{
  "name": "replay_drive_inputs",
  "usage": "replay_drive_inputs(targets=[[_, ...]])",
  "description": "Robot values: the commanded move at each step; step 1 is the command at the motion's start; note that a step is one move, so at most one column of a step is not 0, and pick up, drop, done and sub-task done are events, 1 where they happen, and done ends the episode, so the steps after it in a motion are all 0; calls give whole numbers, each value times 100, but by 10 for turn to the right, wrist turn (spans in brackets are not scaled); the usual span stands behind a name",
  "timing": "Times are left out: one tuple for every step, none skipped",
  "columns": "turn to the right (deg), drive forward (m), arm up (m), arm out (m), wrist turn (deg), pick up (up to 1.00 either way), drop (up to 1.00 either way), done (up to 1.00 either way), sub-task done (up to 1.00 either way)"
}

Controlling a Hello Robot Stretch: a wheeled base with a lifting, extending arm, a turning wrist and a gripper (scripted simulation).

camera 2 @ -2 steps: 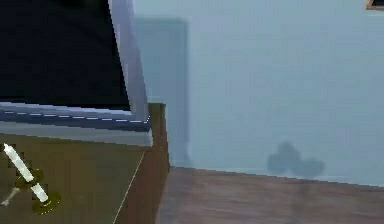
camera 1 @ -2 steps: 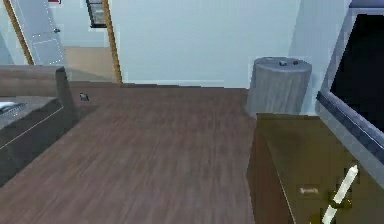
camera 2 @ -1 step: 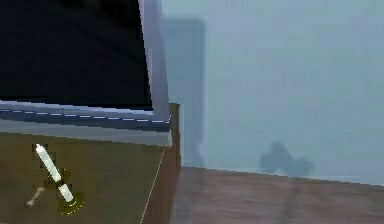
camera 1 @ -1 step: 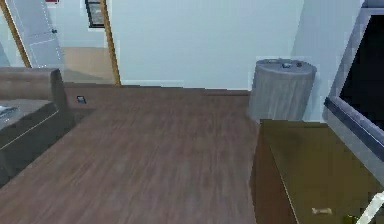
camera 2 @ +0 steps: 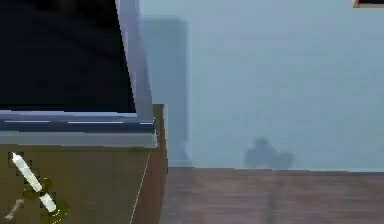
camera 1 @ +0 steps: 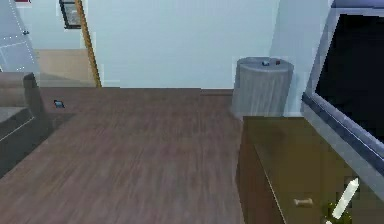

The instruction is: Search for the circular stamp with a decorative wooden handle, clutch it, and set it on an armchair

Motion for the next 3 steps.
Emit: replay_drive_inputs(targets=[[0,100,0,0,0,0,0,0,0],[30,0,0,0,0,0,0,0,0],[0,50,0,0,0,0,0,0,0]])
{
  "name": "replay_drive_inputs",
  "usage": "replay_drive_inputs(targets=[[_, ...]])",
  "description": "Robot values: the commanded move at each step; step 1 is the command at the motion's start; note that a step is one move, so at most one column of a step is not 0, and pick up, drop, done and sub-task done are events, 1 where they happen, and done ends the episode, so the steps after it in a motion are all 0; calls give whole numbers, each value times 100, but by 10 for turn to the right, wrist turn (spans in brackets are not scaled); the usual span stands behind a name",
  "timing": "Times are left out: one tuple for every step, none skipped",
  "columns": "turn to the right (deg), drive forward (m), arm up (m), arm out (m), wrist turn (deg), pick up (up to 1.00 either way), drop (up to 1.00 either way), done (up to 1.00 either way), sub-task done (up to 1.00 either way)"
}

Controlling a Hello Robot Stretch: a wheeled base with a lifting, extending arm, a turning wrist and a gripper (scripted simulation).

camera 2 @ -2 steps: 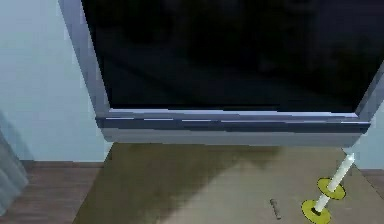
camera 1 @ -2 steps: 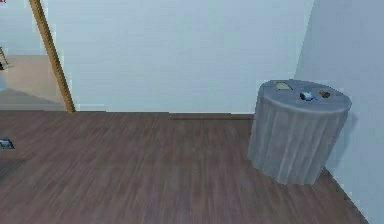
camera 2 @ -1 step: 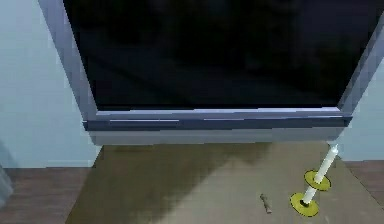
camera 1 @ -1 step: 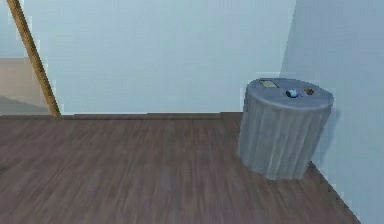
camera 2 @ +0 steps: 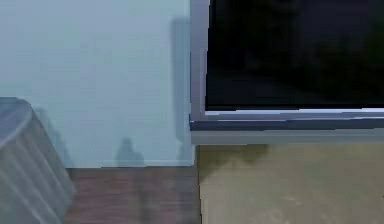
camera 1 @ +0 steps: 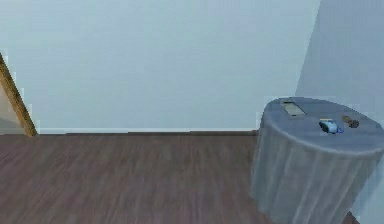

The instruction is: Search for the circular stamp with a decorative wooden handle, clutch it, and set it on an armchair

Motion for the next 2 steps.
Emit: replay_drive_inputs(targets=[[150,0,0,0,0,0,0,0,0],[0,80,0,0,0,0,0,0,0]])
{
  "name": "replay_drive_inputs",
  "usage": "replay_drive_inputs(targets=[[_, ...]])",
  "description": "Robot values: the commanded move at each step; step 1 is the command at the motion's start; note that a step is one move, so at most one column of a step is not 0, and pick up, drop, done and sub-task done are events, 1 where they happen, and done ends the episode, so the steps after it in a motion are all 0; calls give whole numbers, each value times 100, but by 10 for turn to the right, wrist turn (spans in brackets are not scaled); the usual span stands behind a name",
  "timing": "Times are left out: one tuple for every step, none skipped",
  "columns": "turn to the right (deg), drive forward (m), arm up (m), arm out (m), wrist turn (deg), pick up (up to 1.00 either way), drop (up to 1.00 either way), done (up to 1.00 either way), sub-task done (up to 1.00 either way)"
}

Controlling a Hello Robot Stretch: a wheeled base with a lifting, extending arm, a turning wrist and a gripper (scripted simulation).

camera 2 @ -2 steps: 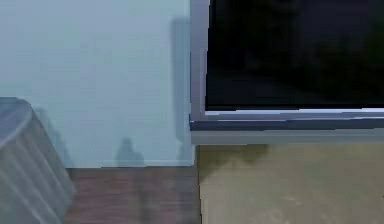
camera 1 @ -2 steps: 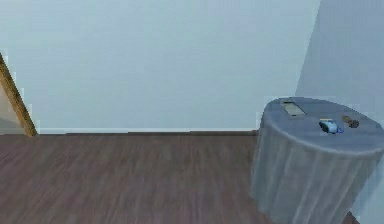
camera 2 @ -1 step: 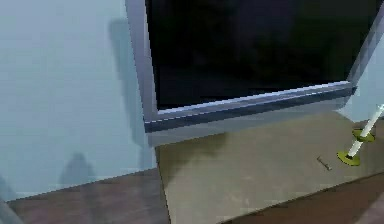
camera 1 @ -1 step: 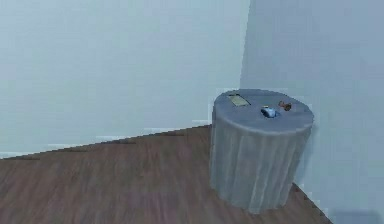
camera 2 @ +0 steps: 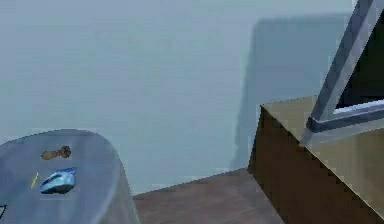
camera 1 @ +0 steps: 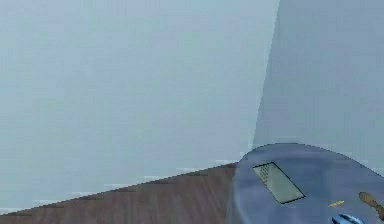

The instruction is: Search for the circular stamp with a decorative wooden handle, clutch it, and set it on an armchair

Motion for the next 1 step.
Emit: replay_drive_inputs(targets=[[-300,0,0,0,0,0,0,0,0]])
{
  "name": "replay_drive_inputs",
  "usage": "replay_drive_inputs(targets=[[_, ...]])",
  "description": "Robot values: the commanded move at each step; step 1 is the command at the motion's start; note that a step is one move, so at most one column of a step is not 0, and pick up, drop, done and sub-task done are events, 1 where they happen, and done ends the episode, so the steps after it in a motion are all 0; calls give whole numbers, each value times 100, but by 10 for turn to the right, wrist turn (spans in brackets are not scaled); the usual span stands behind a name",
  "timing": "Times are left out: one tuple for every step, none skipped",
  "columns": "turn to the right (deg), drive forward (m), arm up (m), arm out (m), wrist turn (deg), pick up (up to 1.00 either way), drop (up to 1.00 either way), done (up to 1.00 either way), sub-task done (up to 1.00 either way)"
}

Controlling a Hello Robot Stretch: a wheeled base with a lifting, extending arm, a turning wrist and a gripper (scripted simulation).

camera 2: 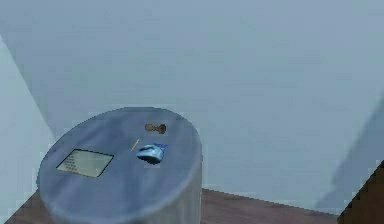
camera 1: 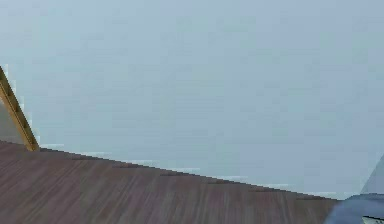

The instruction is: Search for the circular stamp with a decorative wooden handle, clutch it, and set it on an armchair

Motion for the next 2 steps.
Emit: replay_drive_inputs(targets=[[-60,0,0,0,0,0,0,0,0],[450,0,0,0,0,0,0,0,0]])
